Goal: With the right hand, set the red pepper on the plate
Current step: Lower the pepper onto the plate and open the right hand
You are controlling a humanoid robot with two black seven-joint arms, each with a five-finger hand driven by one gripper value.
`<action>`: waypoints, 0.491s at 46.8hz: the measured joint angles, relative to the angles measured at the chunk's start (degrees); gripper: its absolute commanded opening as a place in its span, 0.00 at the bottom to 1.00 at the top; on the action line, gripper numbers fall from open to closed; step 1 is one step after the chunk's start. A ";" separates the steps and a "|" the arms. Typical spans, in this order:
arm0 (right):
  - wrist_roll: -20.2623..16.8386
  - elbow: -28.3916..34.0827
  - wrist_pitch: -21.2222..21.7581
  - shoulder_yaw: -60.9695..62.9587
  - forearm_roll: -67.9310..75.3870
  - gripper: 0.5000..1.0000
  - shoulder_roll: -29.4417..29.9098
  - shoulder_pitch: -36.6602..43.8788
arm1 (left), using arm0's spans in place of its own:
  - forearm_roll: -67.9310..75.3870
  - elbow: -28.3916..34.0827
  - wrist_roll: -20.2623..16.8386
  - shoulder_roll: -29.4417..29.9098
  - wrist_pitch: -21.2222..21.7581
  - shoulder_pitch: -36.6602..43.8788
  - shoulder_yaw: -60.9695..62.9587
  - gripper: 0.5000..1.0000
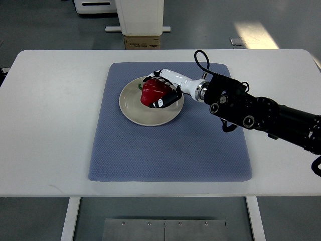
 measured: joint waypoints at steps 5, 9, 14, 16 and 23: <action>-0.04 -0.03 0.00 0.27 0.00 0.30 0.00 -0.50 | 0.00 0.00 0.00 0.00 0.00 0.02 0.00 1.00; -0.04 -0.03 0.00 0.79 0.00 0.45 0.00 -0.66 | 0.00 0.00 0.00 0.00 0.00 0.03 0.00 1.00; -0.03 -0.03 0.00 0.89 0.00 0.88 0.00 -0.73 | 0.00 0.00 0.00 0.00 0.00 0.00 0.00 1.00; 0.01 -0.03 0.00 0.98 0.11 0.96 0.00 -0.79 | 0.00 0.00 0.00 0.00 0.00 0.01 0.00 1.00; 0.11 -0.03 0.00 2.21 0.18 0.99 0.00 -1.39 | 0.00 0.00 0.00 0.00 0.00 -0.01 0.00 1.00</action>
